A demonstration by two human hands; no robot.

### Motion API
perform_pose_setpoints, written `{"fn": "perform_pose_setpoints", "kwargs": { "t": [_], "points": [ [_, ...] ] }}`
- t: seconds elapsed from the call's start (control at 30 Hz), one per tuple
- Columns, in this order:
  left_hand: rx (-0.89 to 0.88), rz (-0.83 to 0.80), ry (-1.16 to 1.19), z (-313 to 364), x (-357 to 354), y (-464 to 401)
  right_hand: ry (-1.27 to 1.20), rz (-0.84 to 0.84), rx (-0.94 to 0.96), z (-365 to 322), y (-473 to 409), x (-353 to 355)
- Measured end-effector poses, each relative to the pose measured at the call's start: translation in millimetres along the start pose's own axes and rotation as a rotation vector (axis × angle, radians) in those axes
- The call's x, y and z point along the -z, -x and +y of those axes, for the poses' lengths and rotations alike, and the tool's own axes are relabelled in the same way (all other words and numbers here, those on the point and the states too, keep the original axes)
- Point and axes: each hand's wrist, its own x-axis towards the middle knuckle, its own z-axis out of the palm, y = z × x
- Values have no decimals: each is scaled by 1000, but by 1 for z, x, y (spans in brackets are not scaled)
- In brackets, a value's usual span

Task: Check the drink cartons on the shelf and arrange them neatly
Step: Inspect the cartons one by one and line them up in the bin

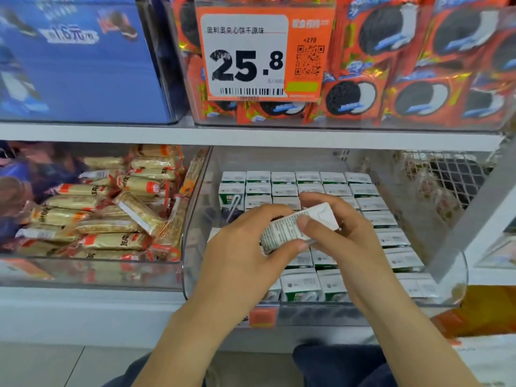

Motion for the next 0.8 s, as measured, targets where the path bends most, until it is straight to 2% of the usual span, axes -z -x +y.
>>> {"fn": "perform_pose_setpoints", "kwargs": {
  "t": [0.1, 0.3, 0.47, 0.6, 0.73, 0.8],
  "points": [
    [-2, -33, 34, -3, -2, -2, 3, 48, 53, 0, 0, 1],
    [-36, -35, -51, -3, -5, -5, 18, 87, 124, 1, 0, 0],
    [-21, 25, -94, -4, -5, -6, 88, 125, 130, 3, 0, -5],
    [152, 21, 217, -6, 1, -12, -81, 59, 78, 2, -2, -2],
    [281, -46, 674, -2, 8, -14, 18, -88, 23, 3, -3, -2],
    [298, -69, 696, 1, 9, -13, 38, -121, 19, 4, -2, -6]
  ]
}}
